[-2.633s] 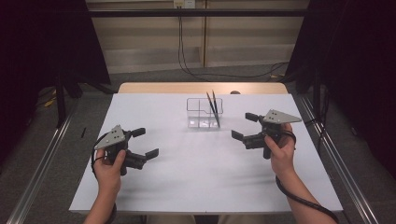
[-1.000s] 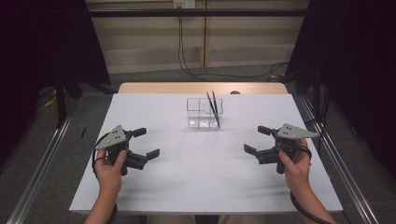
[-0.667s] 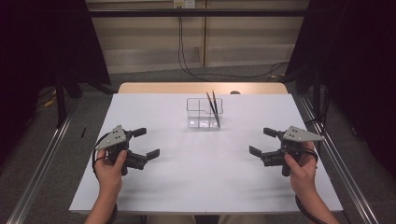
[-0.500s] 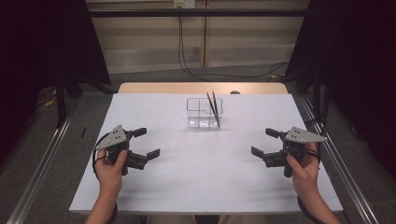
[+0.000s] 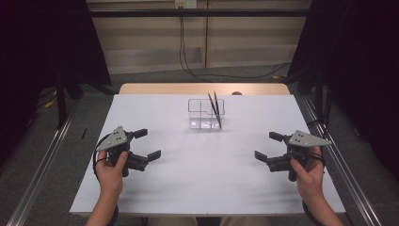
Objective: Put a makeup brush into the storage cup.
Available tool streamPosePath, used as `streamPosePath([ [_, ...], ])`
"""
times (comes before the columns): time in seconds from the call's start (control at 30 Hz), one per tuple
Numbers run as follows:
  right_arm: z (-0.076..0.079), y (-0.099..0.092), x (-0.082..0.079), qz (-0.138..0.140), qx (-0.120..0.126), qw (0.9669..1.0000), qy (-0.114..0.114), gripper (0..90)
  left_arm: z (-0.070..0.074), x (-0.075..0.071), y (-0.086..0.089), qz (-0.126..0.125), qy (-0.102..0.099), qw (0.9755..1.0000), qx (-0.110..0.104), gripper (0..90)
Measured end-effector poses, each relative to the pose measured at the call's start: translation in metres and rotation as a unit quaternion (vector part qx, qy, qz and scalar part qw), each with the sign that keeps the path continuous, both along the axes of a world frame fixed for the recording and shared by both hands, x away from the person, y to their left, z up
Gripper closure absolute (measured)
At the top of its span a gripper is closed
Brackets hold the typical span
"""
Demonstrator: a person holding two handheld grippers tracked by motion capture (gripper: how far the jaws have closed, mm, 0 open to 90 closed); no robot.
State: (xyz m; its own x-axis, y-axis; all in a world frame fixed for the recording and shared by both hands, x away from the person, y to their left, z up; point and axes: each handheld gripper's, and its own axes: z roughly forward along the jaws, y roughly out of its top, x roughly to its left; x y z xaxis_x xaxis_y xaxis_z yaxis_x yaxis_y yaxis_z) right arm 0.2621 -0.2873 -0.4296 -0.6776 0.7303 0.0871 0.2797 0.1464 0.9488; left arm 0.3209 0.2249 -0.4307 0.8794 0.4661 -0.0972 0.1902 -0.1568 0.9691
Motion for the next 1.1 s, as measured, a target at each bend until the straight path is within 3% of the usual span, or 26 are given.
streamPosePath([
  [1.1,-0.006,-0.011,-0.012,-0.014,-0.001,0.9999,0.000,3.4,0.001,0.001,-0.001,-0.002,-0.005,1.0000,-0.002,0.1],
])
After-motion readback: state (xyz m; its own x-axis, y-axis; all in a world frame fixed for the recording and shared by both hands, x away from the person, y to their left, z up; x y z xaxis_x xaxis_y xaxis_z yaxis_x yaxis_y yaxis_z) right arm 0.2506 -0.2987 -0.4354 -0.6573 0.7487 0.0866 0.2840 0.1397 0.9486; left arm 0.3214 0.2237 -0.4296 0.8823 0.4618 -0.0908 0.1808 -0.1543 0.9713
